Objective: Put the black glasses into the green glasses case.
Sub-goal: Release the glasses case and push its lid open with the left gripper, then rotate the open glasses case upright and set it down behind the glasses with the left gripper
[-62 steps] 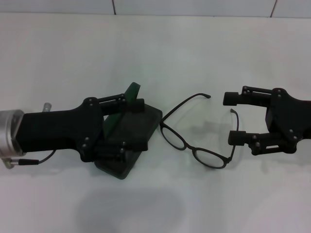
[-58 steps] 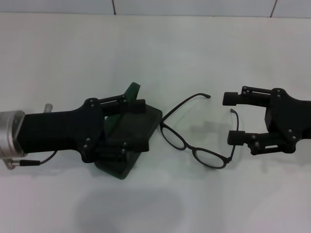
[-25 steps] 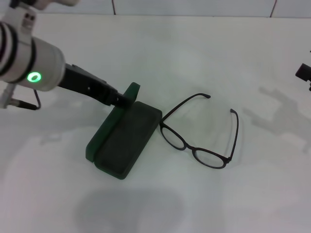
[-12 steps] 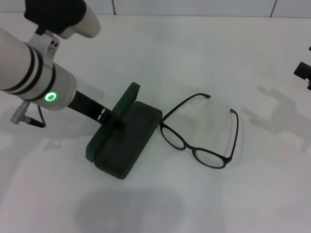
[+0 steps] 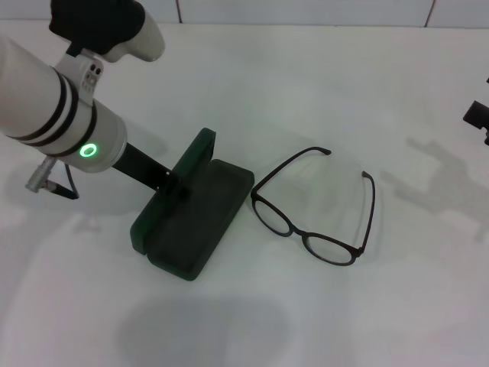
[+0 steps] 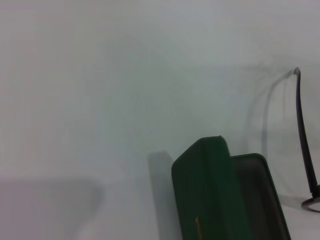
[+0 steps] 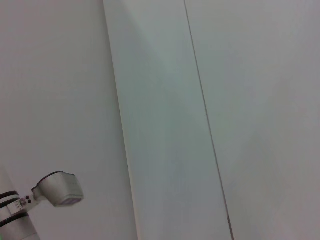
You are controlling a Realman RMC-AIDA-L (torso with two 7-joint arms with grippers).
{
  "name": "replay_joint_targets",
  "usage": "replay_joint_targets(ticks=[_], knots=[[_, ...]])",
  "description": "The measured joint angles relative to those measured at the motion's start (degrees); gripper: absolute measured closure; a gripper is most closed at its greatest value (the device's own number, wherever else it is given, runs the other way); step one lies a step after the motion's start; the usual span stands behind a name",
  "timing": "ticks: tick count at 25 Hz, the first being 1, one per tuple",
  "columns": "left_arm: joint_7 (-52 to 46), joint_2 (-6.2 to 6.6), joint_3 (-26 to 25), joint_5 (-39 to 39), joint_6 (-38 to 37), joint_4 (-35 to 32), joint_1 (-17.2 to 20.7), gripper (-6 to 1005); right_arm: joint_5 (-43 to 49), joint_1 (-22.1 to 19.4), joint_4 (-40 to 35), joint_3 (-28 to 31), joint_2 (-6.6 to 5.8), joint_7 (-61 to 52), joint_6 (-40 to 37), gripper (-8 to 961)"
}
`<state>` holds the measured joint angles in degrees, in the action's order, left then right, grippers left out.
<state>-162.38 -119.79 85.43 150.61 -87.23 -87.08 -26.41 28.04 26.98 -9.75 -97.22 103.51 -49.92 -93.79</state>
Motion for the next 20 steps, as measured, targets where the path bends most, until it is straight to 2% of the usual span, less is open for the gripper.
replay_joint_targets(ticks=[7,12,20], knots=[[0.0,0.0,0.4,1.9,0.0,-0.2,-0.2,718,0.0,-0.1,0.0,0.0,0.32,0.6,-0.1,111],[0.3,0.09,0.1,2.3,0.0,-0.8,-0.7,797,0.0,-0.1,0.1,0.0,0.53,1.0,-0.2,111],[2.7,0.29,-0.8,6.7,0.1,-3.4,-4.2,798,0.4,-0.7,0.0,-0.1,0.64,1.8,-1.9,112]])
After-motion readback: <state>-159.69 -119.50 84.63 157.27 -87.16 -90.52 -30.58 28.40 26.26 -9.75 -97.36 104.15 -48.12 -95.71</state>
